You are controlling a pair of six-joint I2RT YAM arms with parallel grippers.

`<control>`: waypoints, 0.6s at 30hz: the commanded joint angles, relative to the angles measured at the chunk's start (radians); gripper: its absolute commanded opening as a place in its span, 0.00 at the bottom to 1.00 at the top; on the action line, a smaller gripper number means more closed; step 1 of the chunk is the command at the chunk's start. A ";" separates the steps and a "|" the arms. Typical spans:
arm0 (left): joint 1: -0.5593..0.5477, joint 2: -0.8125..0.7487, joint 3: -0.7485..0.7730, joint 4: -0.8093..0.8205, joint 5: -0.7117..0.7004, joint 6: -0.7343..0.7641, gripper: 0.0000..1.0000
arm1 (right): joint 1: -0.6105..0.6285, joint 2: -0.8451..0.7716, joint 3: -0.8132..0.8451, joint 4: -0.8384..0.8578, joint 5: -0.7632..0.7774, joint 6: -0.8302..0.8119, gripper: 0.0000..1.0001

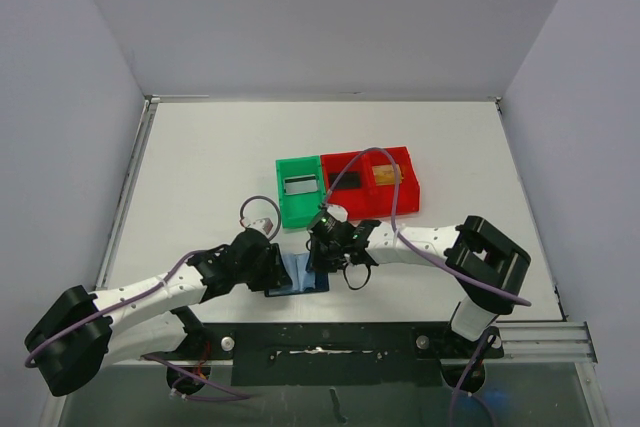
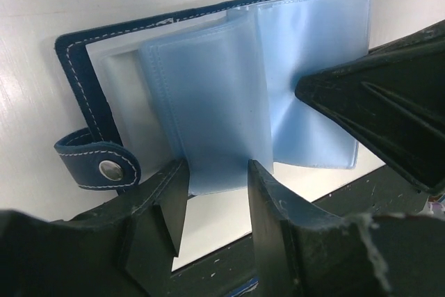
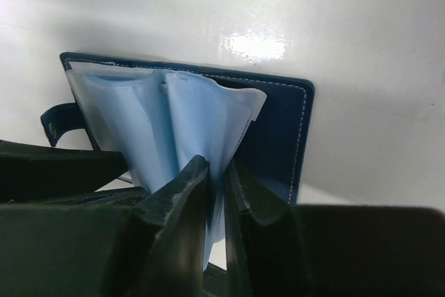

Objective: Take the credit cards out of the card holder

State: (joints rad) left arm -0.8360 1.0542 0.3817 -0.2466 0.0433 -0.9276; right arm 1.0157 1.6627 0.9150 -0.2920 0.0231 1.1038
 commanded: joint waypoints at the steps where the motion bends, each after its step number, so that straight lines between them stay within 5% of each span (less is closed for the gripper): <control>1: -0.005 -0.003 -0.008 0.009 0.017 -0.002 0.37 | 0.012 -0.015 -0.005 0.071 -0.038 -0.004 0.12; 18: -0.004 -0.052 0.066 -0.141 -0.100 0.000 0.54 | -0.010 -0.040 -0.022 -0.038 0.037 0.002 0.04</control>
State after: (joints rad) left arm -0.8379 0.9947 0.4065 -0.3763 -0.0200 -0.9382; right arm 1.0134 1.6543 0.9009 -0.2993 0.0273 1.1099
